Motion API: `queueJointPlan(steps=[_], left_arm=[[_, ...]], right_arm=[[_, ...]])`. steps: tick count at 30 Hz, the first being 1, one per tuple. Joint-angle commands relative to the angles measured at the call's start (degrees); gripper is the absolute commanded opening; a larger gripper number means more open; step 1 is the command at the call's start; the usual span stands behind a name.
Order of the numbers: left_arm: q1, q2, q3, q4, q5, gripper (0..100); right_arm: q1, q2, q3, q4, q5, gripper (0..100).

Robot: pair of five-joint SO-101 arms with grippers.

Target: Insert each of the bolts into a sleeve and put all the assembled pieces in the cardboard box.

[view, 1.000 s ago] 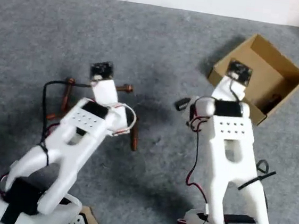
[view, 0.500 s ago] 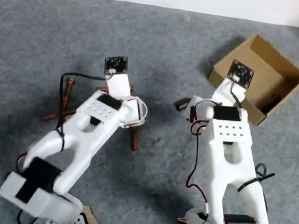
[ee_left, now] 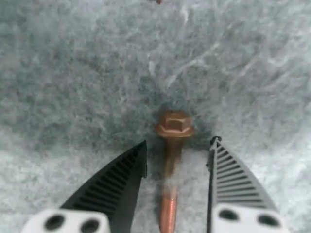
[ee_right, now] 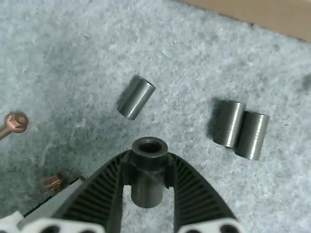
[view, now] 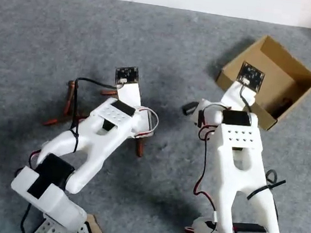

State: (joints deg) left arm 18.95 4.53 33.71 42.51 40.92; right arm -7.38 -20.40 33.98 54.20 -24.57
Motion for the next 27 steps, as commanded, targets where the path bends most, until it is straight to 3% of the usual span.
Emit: queueJointPlan(steps=[1,3,22,27], left_arm=[[0.84,-0.4,-2.77,-0.35,1.05,20],[0.48,-0.4,-2.59,-0.35,3.96,20],[0.4,-0.13,-0.13,-0.09,6.42,20],[0.13,5.58,-2.07,0.0,6.42,20]], right_arm=[[0.66,-2.24,-0.48,-1.19,-0.09,0.4],[0.66,-2.24,-0.48,-1.19,-0.09,0.4],[0.66,-2.24,-0.31,-0.92,-0.09,0.4],[0.48,-2.33,1.45,-1.19,-0.09,0.4]])
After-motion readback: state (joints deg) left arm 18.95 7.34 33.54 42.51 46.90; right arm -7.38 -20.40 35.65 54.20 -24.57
